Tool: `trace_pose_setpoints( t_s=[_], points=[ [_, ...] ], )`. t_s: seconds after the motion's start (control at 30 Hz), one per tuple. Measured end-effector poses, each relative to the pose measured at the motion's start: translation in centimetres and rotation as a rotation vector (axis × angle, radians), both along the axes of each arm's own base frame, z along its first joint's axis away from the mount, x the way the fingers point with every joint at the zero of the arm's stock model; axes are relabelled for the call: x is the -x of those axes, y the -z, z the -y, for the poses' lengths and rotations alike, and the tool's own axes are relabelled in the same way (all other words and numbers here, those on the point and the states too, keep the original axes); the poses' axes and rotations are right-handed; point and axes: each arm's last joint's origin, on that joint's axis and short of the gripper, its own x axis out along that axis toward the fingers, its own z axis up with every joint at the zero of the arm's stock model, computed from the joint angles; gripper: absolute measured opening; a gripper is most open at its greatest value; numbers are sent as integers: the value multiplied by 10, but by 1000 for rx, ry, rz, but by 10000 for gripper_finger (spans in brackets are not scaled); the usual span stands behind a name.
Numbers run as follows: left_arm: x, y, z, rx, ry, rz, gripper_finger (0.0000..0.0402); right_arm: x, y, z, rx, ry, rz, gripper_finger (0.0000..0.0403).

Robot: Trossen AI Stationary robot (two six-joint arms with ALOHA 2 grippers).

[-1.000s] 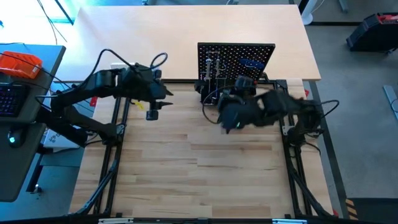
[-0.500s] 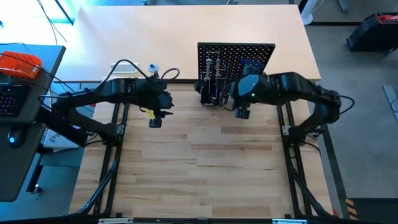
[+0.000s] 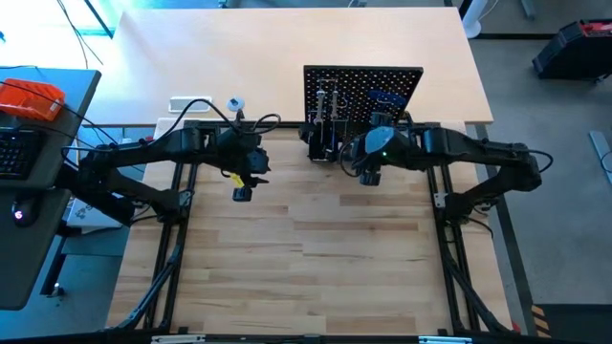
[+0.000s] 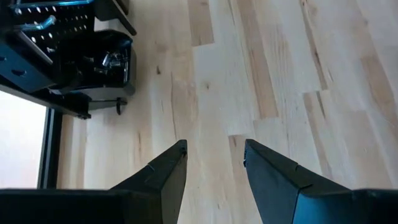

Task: Hang tools onto peg board
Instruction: Put the Spirit level into the right bin on the pegboard

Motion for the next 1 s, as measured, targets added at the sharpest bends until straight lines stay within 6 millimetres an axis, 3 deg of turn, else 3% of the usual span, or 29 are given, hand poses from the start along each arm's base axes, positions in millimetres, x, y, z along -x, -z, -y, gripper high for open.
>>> trace_pose_setpoints(
  t_s=[0.13,0.37,0.57,0.73,0.87,1.0],
  points=[
    [-2,2,0,0,3,18,154,0,8,5,-65,18,6,210],
    [-3,2,0,-5,7,33,154,-1,10,3,-139,-6,16,213],
    [-4,2,2,51,35,41,154,0,21,-9,-254,-13,-31,213],
    [-7,8,6,83,67,63,154,1,70,-23,-371,-5,-154,213],
    [-13,27,12,124,115,95,154,3,114,-25,-391,29,-194,213],
    [-17,52,17,160,127,110,154,1,145,-23,-393,25,-132,213]
  ],
)
